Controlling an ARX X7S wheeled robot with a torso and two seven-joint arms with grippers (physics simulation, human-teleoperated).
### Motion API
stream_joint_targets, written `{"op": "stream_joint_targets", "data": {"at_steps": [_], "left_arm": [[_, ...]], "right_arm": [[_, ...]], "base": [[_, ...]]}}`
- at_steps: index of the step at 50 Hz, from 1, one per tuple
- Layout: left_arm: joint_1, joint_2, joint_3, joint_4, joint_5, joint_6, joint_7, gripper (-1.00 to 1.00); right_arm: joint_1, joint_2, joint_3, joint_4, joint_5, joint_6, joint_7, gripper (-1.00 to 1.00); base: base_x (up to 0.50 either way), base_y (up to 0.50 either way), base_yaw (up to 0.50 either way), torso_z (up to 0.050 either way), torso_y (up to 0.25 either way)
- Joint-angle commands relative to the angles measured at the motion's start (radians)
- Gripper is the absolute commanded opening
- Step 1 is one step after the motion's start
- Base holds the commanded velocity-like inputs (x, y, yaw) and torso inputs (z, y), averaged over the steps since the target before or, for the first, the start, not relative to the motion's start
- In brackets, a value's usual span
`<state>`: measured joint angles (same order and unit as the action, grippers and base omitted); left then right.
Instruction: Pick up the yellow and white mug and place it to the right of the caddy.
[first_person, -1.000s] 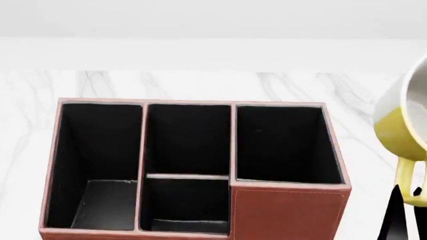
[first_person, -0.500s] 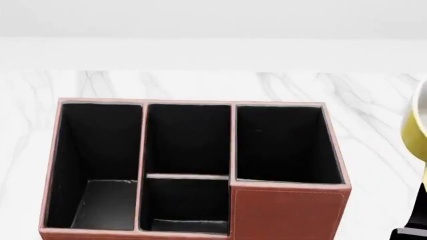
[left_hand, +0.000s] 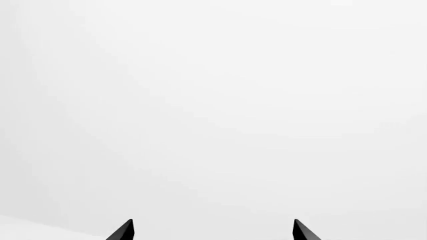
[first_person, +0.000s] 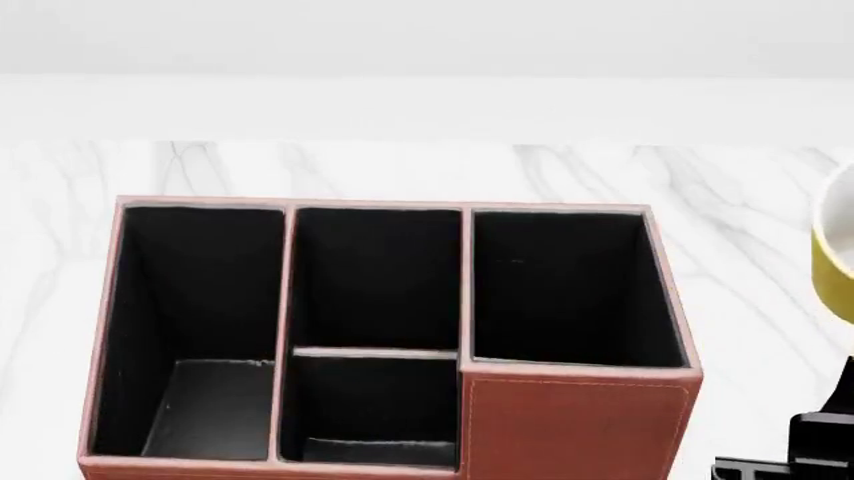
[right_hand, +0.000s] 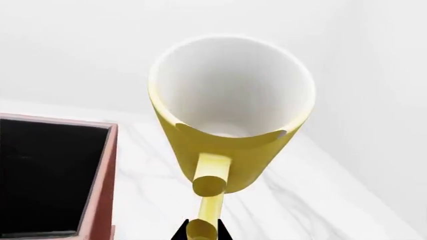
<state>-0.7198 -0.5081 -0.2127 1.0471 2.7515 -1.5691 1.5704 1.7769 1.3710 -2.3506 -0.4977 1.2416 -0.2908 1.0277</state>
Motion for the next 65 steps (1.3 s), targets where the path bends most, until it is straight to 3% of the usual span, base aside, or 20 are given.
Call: {"op": "stream_joint_targets", "data": {"at_steps": [1, 26, 47, 65], "left_arm": [[0.004, 0.001, -0.002, 0.000, -0.001, 0.000, 0.000, 1.00], [0.004, -0.001, -0.001, 0.000, -0.002, 0.000, 0.000, 1.00], [0.002, -0.007, -0.007, 0.000, -0.004, 0.000, 0.000, 1.00], [0.005, -0.004, -0.005, 0.000, -0.004, 0.000, 0.000, 1.00]], "right_arm": [[-0.013, -0.047, 0.006, 0.062, 0.009, -0.038, -0.021, -1.00], [-0.361, -0.254, 0.006, 0.307, 0.108, -0.320, -0.085, -1.00], [-0.414, -0.267, 0.024, 0.333, 0.126, -0.355, -0.101, -1.00], [-0.510, -0.399, 0.067, 0.546, 0.317, -0.334, -0.261, -1.00]], "base": [[0.00, 0.00, 0.00, 0.000, 0.000], [0.00, 0.00, 0.00, 0.000, 0.000], [0.00, 0.00, 0.00, 0.000, 0.000], [0.00, 0.00, 0.00, 0.000, 0.001]]}}
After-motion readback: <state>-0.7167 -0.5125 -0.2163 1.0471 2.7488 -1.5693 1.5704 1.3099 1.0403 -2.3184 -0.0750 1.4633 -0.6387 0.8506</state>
